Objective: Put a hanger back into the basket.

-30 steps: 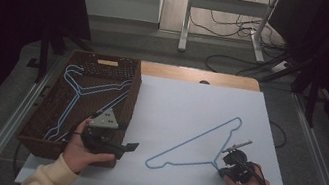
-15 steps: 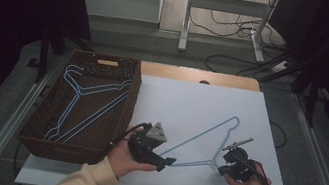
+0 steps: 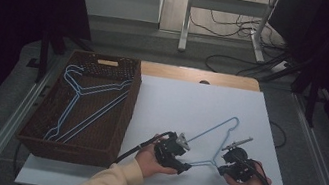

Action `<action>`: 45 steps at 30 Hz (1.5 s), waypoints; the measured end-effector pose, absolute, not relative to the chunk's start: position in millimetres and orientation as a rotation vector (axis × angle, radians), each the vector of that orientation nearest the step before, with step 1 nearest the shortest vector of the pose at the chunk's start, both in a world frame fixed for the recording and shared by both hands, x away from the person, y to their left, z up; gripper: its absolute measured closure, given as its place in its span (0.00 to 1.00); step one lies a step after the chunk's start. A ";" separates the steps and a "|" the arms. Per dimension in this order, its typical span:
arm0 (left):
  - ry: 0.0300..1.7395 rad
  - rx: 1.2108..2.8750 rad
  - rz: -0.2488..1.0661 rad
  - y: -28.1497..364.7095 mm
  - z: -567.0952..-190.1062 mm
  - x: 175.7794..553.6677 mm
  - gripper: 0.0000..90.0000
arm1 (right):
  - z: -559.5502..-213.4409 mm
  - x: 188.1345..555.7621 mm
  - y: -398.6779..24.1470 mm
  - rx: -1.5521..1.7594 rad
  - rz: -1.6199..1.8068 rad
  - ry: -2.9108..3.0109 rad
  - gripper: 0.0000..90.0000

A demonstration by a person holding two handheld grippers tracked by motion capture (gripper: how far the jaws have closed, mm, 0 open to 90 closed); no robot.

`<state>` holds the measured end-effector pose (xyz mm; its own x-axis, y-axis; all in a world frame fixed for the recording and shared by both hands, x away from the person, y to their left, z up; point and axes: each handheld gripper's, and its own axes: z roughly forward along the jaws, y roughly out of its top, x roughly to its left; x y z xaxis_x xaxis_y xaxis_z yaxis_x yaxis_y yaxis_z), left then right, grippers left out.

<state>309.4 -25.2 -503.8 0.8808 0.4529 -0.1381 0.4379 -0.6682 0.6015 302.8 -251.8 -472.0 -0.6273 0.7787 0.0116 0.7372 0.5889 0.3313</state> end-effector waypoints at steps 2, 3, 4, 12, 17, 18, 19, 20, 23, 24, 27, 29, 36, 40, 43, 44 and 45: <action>0.637 2.391 0.011 -30.1 -509.9 312.1 0.55 | -471.2 302.5 -251.3 1.286 0.466 2.677 0.95; 0.631 2.395 0.013 -31.5 -511.8 312.7 0.58 | -470.5 302.3 -251.0 1.284 0.461 2.680 0.95; 0.626 2.403 0.019 -33.0 -514.1 313.2 0.61 | -470.3 302.2 -250.7 1.282 0.459 2.678 0.95; 0.579 2.429 0.043 -40.2 -519.2 313.3 0.83 | -465.9 301.0 -247.9 1.266 0.472 2.686 0.95; 0.551 2.448 0.068 -42.4 -518.2 311.7 0.92 | -463.0 300.2 -246.1 1.254 0.477 2.683 0.95; 0.544 2.450 0.069 -41.8 -517.5 311.6 0.93 | -461.9 300.0 -246.3 1.252 0.488 2.680 0.95; 0.541 2.450 0.070 -41.5 -517.1 311.4 0.93 | -461.9 300.0 -246.3 1.252 0.488 2.680 0.95; 0.538 2.449 0.070 -40.9 -516.1 311.0 0.94 | -461.3 299.9 -246.6 1.249 0.495 2.677 0.95; 0.540 2.437 0.077 -36.9 -511.5 310.9 0.95 | -455.9 299.7 -250.1 1.229 0.595 2.636 0.85; 0.547 2.424 0.078 -34.2 -508.9 311.1 0.95 | -453.1 300.1 -252.7 1.226 0.664 2.613 0.76; 0.570 2.383 0.078 -23.7 -497.6 311.8 0.96 | -434.4 297.5 -266.8 1.207 0.935 2.422 0.48; 0.577 2.366 0.085 -19.6 -493.2 312.0 0.96 | -430.7 296.6 -270.0 1.210 0.993 2.380 0.45; 0.653 2.265 0.102 4.9 -474.5 315.7 0.96 | -407.7 287.6 -304.3 1.186 1.313 2.144 0.38; 0.690 2.221 0.118 19.5 -463.7 318.0 0.96 | -409.6 286.8 -312.9 1.200 1.350 2.120 0.37; 0.715 2.195 0.129 27.1 -456.6 319.3 0.96 | -414.2 288.6 -318.1 1.221 1.369 2.121 0.36; 0.724 2.185 0.136 29.9 -453.0 319.3 0.96 | -418.0 290.5 -319.6 1.225 1.363 2.140 0.35; 0.727 2.181 0.141 31.4 -450.6 319.0 0.96 | -418.0 290.5 -319.6 1.225 1.363 2.140 0.35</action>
